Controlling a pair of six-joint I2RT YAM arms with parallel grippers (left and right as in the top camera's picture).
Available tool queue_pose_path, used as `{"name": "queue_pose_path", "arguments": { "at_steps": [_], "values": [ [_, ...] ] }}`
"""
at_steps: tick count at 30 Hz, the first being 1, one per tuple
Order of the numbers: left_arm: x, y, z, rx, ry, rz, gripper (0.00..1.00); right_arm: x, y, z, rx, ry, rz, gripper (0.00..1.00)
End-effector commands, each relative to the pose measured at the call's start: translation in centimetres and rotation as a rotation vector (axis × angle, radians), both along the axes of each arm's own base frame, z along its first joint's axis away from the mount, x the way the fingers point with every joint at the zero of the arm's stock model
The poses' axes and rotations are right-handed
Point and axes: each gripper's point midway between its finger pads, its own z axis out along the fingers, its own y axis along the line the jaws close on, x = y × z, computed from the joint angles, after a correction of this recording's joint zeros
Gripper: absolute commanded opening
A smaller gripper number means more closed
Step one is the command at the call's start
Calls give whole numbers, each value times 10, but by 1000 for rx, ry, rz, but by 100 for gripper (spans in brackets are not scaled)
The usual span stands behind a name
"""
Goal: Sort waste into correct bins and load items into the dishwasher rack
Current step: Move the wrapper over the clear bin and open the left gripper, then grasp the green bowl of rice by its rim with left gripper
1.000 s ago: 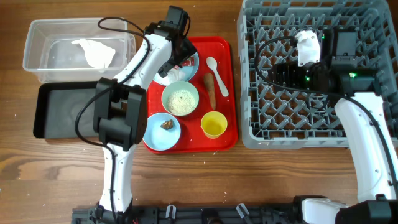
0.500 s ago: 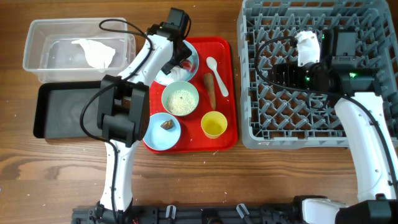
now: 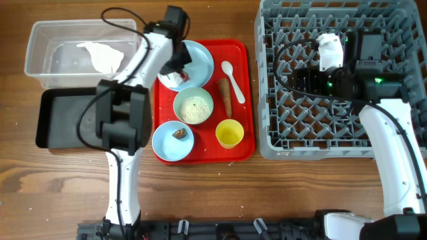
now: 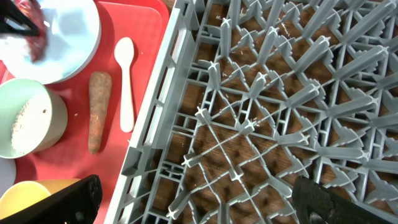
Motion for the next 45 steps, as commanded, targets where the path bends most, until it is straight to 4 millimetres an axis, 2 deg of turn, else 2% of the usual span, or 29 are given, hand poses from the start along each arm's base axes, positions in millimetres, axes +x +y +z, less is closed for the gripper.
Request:
{"name": "queue_pose_path", "arguments": {
  "at_steps": [1, 3, 5, 7, 9, 12, 15, 16, 17, 19, 20, 21, 22, 26, 30, 31, 34, 37, 40, 43, 45],
  "values": [
    [33, 30, 138, -5, -298, -49, 4, 4, 3, 5, 20, -8, 5, 100],
    [35, 49, 180, 2, -395, -43, 4, 4, 3, 5, 20, -8, 5, 100],
    [34, 72, 210, 13, -460, -18, 4, 4, 3, 5, 20, -11, 5, 100],
    [32, 95, 223, 24, -483, 19, 4, 5, 3, 5, 20, -13, 5, 100],
    [32, 124, 223, 38, -482, 73, 4, 5, 3, 5, 20, -13, 5, 100],
    [34, 184, 202, 63, -447, 180, 4, 5, 3, 5, 21, -14, 4, 100],
    [40, 213, 177, 74, -417, 229, 4, 5, 3, 5, 20, -14, 5, 100],
    [41, 217, 170, 75, -405, 237, 7, 5, 3, 5, 21, -14, 5, 100],
    [41, 221, 157, 74, -380, 243, 24, 5, 3, 5, 21, -14, 5, 100],
    [41, 221, 140, 73, -340, 243, 66, 5, 3, 5, 20, -14, 5, 100],
    [40, 221, 137, 72, -332, 243, 82, 5, 3, 5, 21, -14, 5, 100],
    [40, 221, 135, 72, -328, 242, 89, 5, 3, 5, 20, -13, 5, 100],
    [41, 221, 135, 77, -329, 232, 93, 5, 3, 5, 20, -13, 5, 100],
    [43, 210, 154, 158, -345, 5, 97, 5, 3, 5, 20, -14, 5, 100],
    [28, 191, 190, 168, -373, -50, 99, 5, 3, 5, 20, -14, 5, 100],
    [20, 181, 196, 159, -362, -68, 99, 5, 3, 5, 20, -14, 5, 100],
    [-11, 129, 203, 43, -291, -173, 99, 5, 3, 5, 21, -14, 5, 100],
    [-49, 66, 190, -85, -150, -292, 99, 5, 3, 5, 21, -14, 5, 100],
    [-76, 20, 170, -109, -37, -350, 95, 5, 3, 5, 22, -14, 4, 100],
    [-92, -12, 152, -120, 22, -385, 92, 5, 3, 5, 21, -14, 4, 100],
    [-105, -33, 131, -128, 66, -388, 91, 5, 3, 5, 21, -15, 4, 100]
  ]
}}
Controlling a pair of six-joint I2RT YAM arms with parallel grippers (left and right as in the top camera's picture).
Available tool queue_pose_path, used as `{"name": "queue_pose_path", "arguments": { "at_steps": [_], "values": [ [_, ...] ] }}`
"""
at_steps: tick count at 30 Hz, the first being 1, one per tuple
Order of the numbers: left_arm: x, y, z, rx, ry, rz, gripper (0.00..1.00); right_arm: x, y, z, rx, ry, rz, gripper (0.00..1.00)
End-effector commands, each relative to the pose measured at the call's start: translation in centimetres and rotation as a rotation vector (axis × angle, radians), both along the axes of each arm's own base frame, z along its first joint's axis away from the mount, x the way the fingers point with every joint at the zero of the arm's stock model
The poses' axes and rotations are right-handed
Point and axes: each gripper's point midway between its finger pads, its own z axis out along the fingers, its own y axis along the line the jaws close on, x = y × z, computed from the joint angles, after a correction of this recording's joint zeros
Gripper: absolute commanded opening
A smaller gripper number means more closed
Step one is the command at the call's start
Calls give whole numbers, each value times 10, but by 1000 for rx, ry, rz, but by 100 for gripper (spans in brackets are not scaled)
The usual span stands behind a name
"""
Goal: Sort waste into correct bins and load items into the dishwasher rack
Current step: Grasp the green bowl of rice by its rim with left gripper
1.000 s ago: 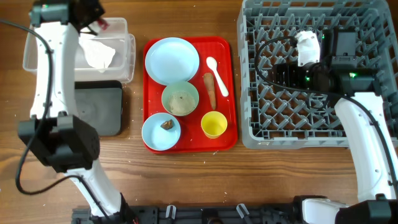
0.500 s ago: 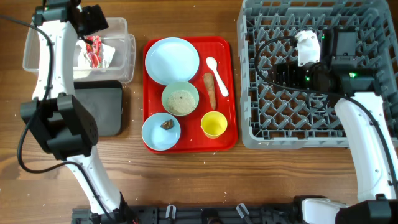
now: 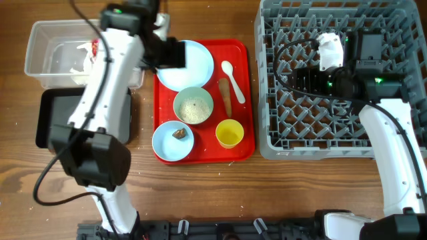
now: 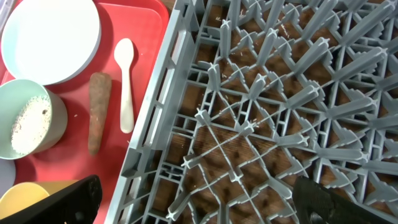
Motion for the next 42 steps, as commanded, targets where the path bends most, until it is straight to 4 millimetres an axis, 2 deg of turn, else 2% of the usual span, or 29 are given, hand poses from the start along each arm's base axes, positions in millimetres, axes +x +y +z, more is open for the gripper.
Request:
{"name": "queue_pose_path", "arguments": {
  "at_steps": [1, 5, 9, 11, 16, 20, 22, 27, 32, 34, 36, 42],
  "values": [
    [-21, -31, -30, -20, 75, 32, 90, 4, 3, 5, 21, -10, 4, 100],
    [-36, -58, -63, -16, 97, -13, 88, 4, 3, 5, 21, -10, 4, 100],
    [-41, -88, -75, -28, 60, -83, 79, 4, 3, 5, 21, -10, 4, 100],
    [-46, -99, -84, -19, 47, -115, 70, 4, 3, 5, 21, -10, 4, 100],
    [-59, -114, -111, -1, 32, -158, 50, 4, 3, 5, 21, -10, 4, 100],
    [-64, -115, -129, 0, 26, -167, 41, 4, 3, 5, 26, -7, -5, 100],
    [-63, -105, -137, 41, 18, -105, 38, 4, 3, 5, 34, -3, -16, 100],
    [-61, -101, -140, 60, 8, -98, 20, 4, 3, 5, 34, -3, -16, 100],
    [-60, -101, -153, 72, 22, -98, 17, 4, 3, 5, 34, -3, -16, 100],
    [-60, -101, -155, 73, 27, -93, 8, 4, 3, 5, 34, -3, -16, 100],
    [-60, -101, -155, 69, 27, -80, 4, 4, 3, 5, 34, -3, -16, 100],
    [-59, -105, -154, 52, 20, -84, 4, 4, 3, 5, 34, -3, -16, 100]
  ]
}}
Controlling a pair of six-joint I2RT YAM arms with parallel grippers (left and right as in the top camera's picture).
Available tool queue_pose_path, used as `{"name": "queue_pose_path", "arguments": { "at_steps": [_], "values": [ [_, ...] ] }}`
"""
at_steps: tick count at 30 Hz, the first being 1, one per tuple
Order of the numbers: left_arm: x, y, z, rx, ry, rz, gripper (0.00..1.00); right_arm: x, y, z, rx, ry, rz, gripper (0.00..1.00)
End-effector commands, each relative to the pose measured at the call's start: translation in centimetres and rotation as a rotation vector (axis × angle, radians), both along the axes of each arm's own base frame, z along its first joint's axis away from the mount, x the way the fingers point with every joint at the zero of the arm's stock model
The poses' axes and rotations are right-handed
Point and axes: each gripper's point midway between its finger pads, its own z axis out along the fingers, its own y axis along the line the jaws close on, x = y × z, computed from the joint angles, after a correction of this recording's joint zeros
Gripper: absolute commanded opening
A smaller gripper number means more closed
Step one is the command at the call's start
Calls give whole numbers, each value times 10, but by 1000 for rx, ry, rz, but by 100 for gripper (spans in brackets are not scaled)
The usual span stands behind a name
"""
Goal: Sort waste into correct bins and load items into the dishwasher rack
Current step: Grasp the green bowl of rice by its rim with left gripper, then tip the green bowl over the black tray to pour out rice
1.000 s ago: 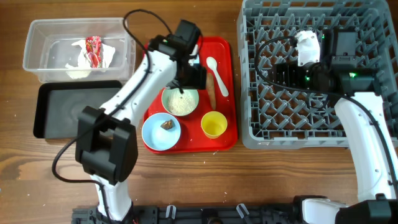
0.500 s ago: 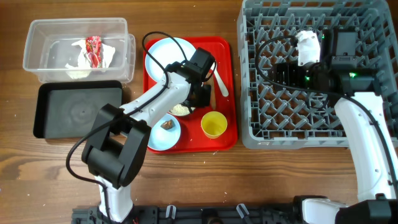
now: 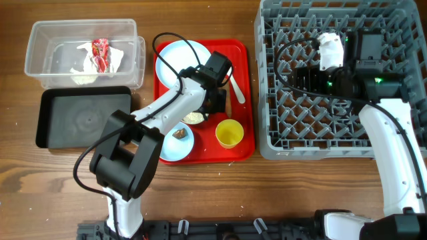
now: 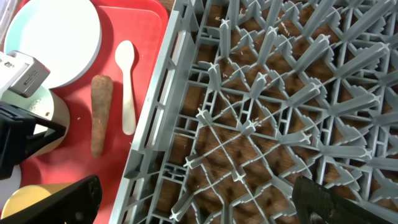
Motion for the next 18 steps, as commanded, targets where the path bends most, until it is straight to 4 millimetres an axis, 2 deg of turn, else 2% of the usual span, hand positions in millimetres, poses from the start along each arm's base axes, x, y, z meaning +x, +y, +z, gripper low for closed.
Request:
{"name": "queue_pose_path", "arguments": {
  "at_steps": [1, 4, 7, 9, 11, 12, 14, 16, 18],
  "values": [
    [-3, -5, -5, -31, 23, 2, 4, 4, 3, 5, 18, -11, 3, 100],
    [-1, -15, 29, -109, -10, -10, 4, 4, 3, 5, 17, -11, 4, 100],
    [4, -21, 77, -182, -100, -19, 4, 6, 3, 6, 16, -19, 6, 100],
    [6, -11, 114, -222, -170, -1, 4, 6, 3, 7, 16, -23, 6, 100],
    [6, 4, 134, -241, -194, 28, 4, 7, 3, 7, 16, -26, 6, 100],
    [5, 16, 144, -255, -196, 52, 4, 7, 3, 7, 16, -28, 6, 100],
    [-1, 56, 160, -280, -162, 140, 4, 8, 3, 8, 16, -30, 6, 100],
    [-4, 83, 162, -286, -128, 179, 4, 8, 3, 8, 16, -30, 6, 100],
    [-9, 123, 157, -287, -73, 230, 4, 8, 3, 8, 16, -30, 6, 100]
  ]
}}
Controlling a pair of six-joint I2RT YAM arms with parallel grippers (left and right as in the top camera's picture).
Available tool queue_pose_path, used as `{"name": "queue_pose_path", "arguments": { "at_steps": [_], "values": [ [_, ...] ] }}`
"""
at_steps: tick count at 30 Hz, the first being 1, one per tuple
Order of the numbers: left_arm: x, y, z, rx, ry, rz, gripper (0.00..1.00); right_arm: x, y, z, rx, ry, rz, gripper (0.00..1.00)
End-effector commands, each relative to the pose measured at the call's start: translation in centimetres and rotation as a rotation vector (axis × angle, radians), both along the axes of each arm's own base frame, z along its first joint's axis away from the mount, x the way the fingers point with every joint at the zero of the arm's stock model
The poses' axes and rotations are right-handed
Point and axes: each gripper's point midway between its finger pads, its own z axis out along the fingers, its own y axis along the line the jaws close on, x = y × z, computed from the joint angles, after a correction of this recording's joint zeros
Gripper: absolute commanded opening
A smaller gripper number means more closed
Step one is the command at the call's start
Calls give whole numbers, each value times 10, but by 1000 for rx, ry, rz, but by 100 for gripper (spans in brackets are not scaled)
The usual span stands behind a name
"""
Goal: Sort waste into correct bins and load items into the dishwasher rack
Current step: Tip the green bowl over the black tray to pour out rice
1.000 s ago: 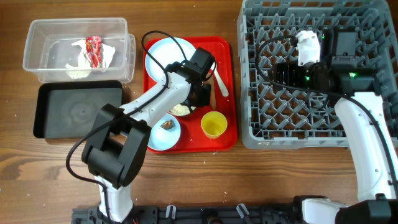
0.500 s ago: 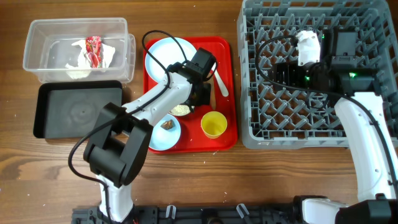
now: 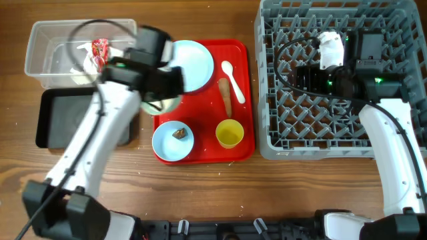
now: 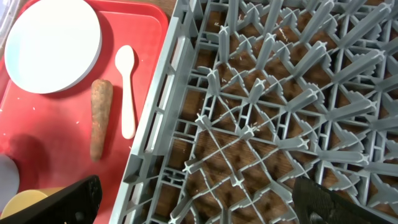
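Note:
My left gripper is shut on the pale green bowl of grains, held blurred over the left edge of the red tray. On the tray lie an empty white plate, a white spoon, a carrot, a yellow cup and a blue plate with a brown scrap. My right gripper hangs open over the grey dishwasher rack, nothing between its fingers.
A clear bin at the back left holds a red wrapper and white paper. A black bin lies in front of it, beside the tray. The rack fills the right side of the table.
The green bowl has left its place in the middle of the tray. It is now in my left gripper at the tray's left edge. The right arm has not moved.
My left gripper was at the white plate on a red wrapper. Then it was over the clear bin and the plate lay empty. Then the wrapper lay in the bin and the gripper was at the green bowl. Now it holds the bowl by the tray's left edge.

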Motion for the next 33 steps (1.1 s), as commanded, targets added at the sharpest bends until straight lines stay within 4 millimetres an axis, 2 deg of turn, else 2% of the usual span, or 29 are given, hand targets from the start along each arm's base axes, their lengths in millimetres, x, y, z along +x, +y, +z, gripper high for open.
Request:
{"name": "queue_pose_path", "arguments": {
  "at_steps": [1, 4, 6, 9, 11, 16, 19, 22, 25, 28, 33],
  "values": [
    [-3, 52, 7, -69, 41, 34, 4, 4, 3, 5, 16, -13, 6, 100],
    [0, 116, 2, -220, 38, 98, 4, 5, 3, 6, 17, -16, 4, 100],
    [3, 145, -4, -274, 14, 149, 4, 5, 3, 6, 17, -16, 4, 100],
    [20, 186, -16, -394, -75, 230, 4, 5, 3, 6, 17, -16, 5, 100],
    [26, 200, -25, -501, -94, 261, 4, 5, 3, 6, 17, -16, 4, 100],
    [34, 221, -40, -732, -105, 318, 4, 5, 3, 6, 18, -15, 4, 100],
    [34, 229, -36, -857, -131, 335, 4, 5, 3, 6, 18, -15, 4, 100],
    [32, 240, -15, -1021, -205, 335, 4, 5, 3, 6, 18, -15, 4, 99],
    [26, 250, 24, -1222, -314, 304, 4, 5, 3, 6, 18, -14, 4, 100],
    [23, 256, 23, -1255, -273, 359, 4, 5, 3, 6, 18, -15, 4, 100],
    [19, 252, 23, -1292, -221, 400, 4, 5, 3, 6, 18, -15, 4, 100]
  ]
}}
